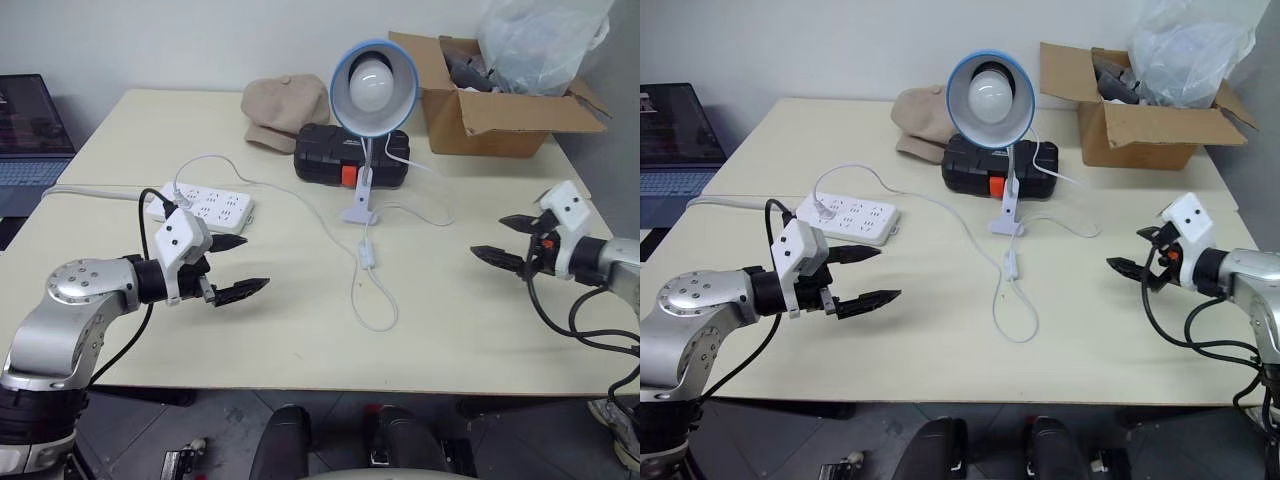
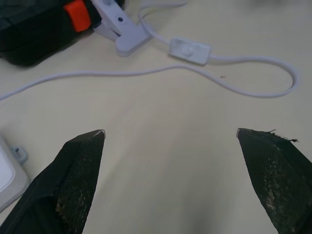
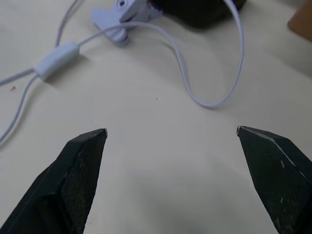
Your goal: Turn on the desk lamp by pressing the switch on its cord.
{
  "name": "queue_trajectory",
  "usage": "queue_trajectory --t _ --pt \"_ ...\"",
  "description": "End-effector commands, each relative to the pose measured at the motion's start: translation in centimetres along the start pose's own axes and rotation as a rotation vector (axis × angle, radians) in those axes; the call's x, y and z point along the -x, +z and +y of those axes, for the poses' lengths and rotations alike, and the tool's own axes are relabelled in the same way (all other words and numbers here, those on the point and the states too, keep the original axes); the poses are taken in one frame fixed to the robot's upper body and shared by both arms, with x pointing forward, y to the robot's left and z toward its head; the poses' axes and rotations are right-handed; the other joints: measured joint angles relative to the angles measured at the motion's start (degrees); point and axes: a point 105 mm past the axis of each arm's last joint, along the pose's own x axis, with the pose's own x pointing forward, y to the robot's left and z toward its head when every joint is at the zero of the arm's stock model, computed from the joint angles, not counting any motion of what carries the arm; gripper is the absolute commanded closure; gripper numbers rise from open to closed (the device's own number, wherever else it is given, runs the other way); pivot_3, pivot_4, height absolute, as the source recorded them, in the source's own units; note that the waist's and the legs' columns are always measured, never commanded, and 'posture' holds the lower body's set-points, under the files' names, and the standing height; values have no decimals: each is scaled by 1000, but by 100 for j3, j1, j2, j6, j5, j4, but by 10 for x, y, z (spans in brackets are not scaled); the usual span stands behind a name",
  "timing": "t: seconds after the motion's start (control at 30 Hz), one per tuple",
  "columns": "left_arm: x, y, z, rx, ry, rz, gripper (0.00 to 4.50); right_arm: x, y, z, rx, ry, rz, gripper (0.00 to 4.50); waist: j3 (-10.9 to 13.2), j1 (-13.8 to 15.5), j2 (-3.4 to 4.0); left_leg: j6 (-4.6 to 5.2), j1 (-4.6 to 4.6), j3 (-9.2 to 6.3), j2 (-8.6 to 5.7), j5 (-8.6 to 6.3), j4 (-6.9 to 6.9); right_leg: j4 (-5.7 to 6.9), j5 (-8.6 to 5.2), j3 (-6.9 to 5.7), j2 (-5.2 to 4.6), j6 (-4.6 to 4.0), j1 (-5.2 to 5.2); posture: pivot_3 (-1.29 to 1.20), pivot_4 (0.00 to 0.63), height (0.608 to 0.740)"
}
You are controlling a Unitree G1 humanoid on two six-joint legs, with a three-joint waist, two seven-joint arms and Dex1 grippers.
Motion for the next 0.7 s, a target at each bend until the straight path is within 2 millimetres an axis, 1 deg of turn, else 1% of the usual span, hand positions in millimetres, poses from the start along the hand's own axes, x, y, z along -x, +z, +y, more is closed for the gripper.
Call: queue_trajectory --t 0.03,0.17,0.23,0.33,0.4,0.53,0.7 --pt "-5 10 -13 -61 -87 5 0 -6 26 16 -75 76 -16 24 1 -22 2 0 1 2 1 0 -1 0 0 2 1 0 -1 0 150 740" --pt "-15 9 -15 -92 -113 8 0 -34 42 39 -238 187 14 24 1 -38 1 0 4 2 7 0 -5 2 0 5 9 0 -2 0 150 740" --pt "-19 8 -16 -108 -125 11 0 -44 45 39 -282 179 45 24 1 -23 1 0 6 0 8 0 -7 5 1 5 11 -1 -3 0 150 740" --pt "-25 7 -18 -124 -141 9 0 -66 57 44 -355 207 70 24 2 -14 2 0 3 4 5 0 -7 3 1 8 10 -1 -4 0 150 740" --pt "-27 5 -20 -133 -150 10 0 -79 62 49 -397 232 87 24 0 -3 0 1 -15 13 2 0 -7 2 3 16 8 2 -22 0 150 740" --pt "-29 3 -22 -144 -159 14 0 -96 65 55 -447 262 120 24 0 3 -1 2 -20 37 4 0 -12 4 19 37 8 -12 -39 0 150 740" --pt "-34 0 -30 -163 -172 9 0 -123 63 66 -504 296 174 24 0 -30 -1 3 -50 66 6 0 -14 13 29 64 9 -6 -87 0 150 740"
